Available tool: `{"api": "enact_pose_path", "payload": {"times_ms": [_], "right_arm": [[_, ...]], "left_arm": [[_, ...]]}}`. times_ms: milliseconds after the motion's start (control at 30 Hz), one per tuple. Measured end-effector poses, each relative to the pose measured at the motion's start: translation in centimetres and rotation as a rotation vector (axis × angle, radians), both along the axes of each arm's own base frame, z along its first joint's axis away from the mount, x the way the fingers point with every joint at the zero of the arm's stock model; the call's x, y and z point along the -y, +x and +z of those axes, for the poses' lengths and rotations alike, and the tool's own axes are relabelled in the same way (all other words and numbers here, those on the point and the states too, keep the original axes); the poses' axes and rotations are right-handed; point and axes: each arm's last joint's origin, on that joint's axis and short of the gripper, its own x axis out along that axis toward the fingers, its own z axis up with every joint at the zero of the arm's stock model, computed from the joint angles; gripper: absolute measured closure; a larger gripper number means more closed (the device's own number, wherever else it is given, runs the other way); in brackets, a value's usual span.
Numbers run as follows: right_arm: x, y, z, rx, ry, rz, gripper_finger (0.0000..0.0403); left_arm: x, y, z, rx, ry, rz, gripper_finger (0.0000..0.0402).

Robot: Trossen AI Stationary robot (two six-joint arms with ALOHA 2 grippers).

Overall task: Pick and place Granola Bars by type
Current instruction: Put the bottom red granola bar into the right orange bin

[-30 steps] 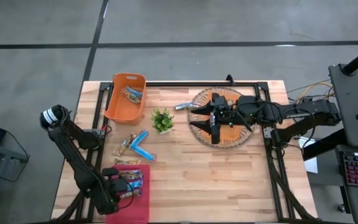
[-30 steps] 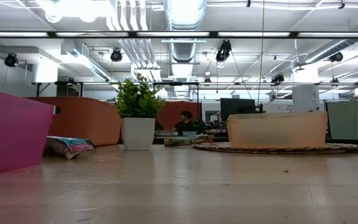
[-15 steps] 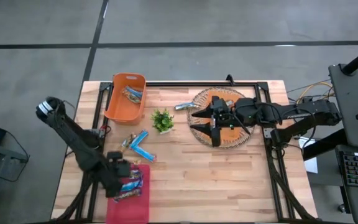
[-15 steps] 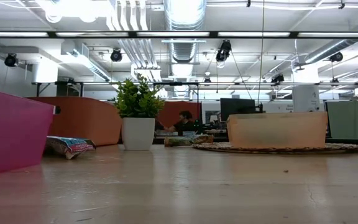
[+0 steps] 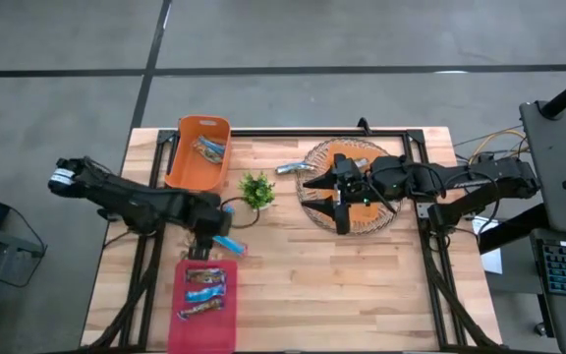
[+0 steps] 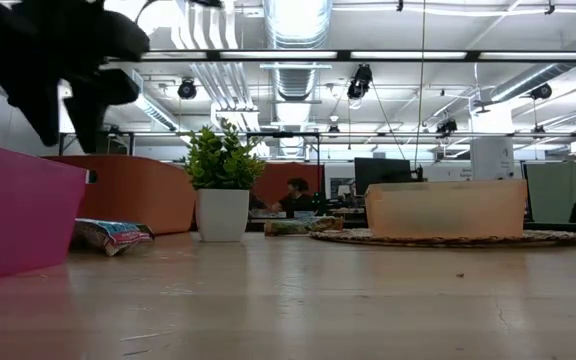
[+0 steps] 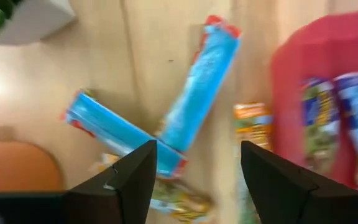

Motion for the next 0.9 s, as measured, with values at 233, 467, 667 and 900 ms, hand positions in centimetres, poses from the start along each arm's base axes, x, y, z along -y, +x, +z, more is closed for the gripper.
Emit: {"api": "enact_pose_path", "payload": {"times_ms": [233,467,667,900], "right_arm": [[0.0,0.0,-0.2,-0.016,-0.002,0.000,0.0170],[0.0,0.0,-0.2,-0.023,-0.011,0.001,0.0170],[0.0,-0.1,-0.4,-0.042,-0.013,0.001,0.0170],[0.0,-0.1,-0.4,-0.045,-0.014,0.001,0.0170]], "left_arm": [[-1.9,1.1,-1.0,-0.058,0.066,-0.158,0.0189],[-1.7,2.4,-3.1,-0.154,0.081,-0.233,0.0189],[-1.5,3.6,-4.7,-0.189,0.064,-0.235,0.0189],[-1.2,4.4,-6.4,-0.240,0.016,-0.239,0.0189]]}}
